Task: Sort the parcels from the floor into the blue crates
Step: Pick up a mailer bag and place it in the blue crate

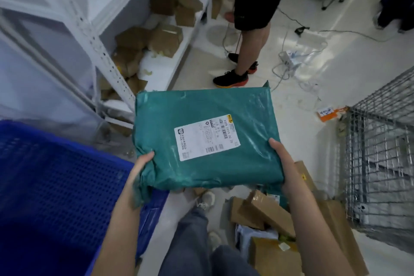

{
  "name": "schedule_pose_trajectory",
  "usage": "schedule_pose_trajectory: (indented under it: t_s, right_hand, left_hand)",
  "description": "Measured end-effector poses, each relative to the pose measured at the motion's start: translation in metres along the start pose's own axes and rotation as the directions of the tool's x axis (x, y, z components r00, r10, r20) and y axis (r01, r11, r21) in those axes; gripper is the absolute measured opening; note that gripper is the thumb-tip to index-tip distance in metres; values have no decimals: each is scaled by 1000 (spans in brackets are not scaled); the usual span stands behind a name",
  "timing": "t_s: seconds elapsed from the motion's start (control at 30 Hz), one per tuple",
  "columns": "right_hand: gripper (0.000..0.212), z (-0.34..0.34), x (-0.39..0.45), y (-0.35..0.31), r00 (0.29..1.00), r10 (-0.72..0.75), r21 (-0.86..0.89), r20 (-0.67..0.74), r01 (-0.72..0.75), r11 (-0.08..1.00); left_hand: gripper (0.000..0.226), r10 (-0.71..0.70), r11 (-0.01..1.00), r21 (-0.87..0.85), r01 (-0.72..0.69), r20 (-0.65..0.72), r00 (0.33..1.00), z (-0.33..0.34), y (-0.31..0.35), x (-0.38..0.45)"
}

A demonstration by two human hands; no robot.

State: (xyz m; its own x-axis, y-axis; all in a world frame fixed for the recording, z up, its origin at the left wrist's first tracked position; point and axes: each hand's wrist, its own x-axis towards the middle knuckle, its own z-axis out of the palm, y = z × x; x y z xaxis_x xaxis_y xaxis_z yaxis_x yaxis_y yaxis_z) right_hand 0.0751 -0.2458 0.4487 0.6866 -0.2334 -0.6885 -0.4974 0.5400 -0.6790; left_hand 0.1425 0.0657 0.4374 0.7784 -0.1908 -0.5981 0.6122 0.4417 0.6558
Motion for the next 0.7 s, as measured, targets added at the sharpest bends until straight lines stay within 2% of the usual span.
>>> schedule_pose_trajectory:
  t_s: [0.13, 0.27, 0.37, 0.47, 0.7]
  right_hand:
    - [57, 17, -25, 16, 995, 14, -45, 99, -10, 999]
    - [51, 53, -46, 35, 973, 59, -102, 223, -37, 994]
    - [57, 93, -64, 55, 946, 106, -187, 305, -49, 981]
    - [67, 140, -83, 81, 914, 168, -284, 370, -61, 957]
    - [70, 255, -140, 176, 799, 303, -468, 520, -30, 883]
  left_hand:
    - [25, 99, 994, -47, -100, -34, 995, -26, -5, -58]
    - [36, 182, 977, -86, -197, -157, 971, -69, -9, -112]
    - [27, 200, 960, -143, -242, -254, 946, -109, -10, -153]
    - [28, 222, 932, -196, -305, -358, 907, -154, -10, -196]
    - [22, 237, 825, -307, -474, -573, 784, -271, -14, -307]
